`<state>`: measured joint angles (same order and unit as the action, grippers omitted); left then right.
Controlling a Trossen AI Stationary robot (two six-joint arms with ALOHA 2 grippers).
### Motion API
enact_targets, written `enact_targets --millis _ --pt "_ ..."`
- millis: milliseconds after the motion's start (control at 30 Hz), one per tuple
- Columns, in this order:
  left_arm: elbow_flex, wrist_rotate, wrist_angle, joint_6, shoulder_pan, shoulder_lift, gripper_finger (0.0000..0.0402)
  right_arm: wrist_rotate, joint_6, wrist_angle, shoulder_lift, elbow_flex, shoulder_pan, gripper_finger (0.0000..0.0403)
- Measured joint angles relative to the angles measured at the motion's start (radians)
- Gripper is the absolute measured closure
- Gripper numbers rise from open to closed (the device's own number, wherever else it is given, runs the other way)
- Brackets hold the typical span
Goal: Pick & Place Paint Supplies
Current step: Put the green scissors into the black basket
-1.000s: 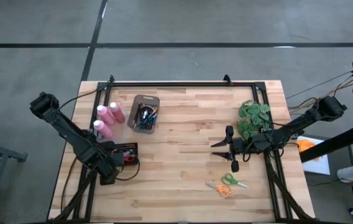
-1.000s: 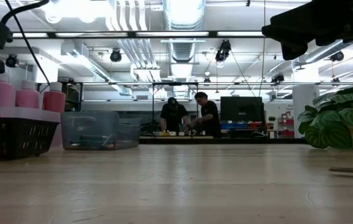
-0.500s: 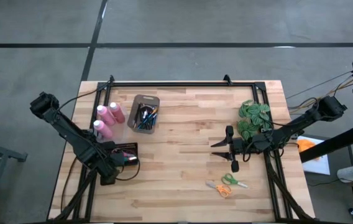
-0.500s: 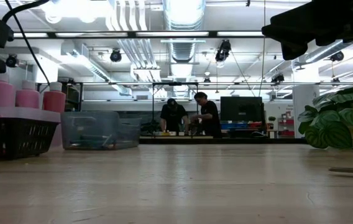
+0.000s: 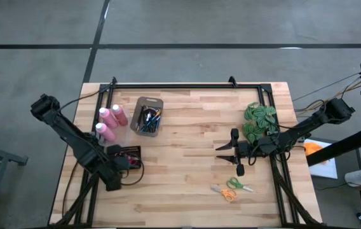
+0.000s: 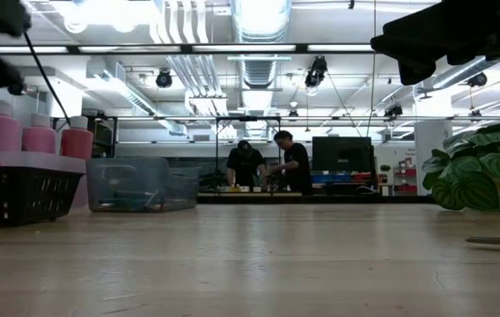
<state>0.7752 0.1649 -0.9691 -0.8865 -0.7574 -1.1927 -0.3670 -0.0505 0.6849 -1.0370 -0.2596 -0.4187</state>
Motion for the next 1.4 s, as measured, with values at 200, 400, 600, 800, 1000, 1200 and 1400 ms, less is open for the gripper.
enact_targets --millis 200,400,600,800,1000,1200,1400 --pt "0.085 0.214 0.055 0.057 0.0 0.0 0.0282 0.0 0.0 0.0 0.0 0.0 0.0 0.0273" --pt "0.096 0.568 0.259 0.076 0.0 0.0 0.0282 0.0 0.001 0.0 0.0 0.0 0.0 0.0273" --pt "0.032 0.801 0.57 0.325 0.013 0.0 0.0282 0.0 0.0 0.0 0.0 0.0 0.0 0.0273" --pt "-0.037 0.571 0.991 0.689 0.113 0.0 0.0282 0.0 0.0 0.0 0.0 0.0 0.0 0.0273" --pt "-0.06 0.261 1.118 0.833 0.25 0.0 0.0282 0.0 0.001 0.0 0.0 0.0 0.0 0.0273" --pt "-0.06 0.242 1.118 0.833 0.301 0.0 0.0282 0.0 0.0 0.0 0.0 0.0 0.0 0.0273" --pt "-0.06 0.242 1.114 0.838 0.301 0.0 0.0282 0.0 0.0 0.0 0.0 0.0 0.0 0.0273"
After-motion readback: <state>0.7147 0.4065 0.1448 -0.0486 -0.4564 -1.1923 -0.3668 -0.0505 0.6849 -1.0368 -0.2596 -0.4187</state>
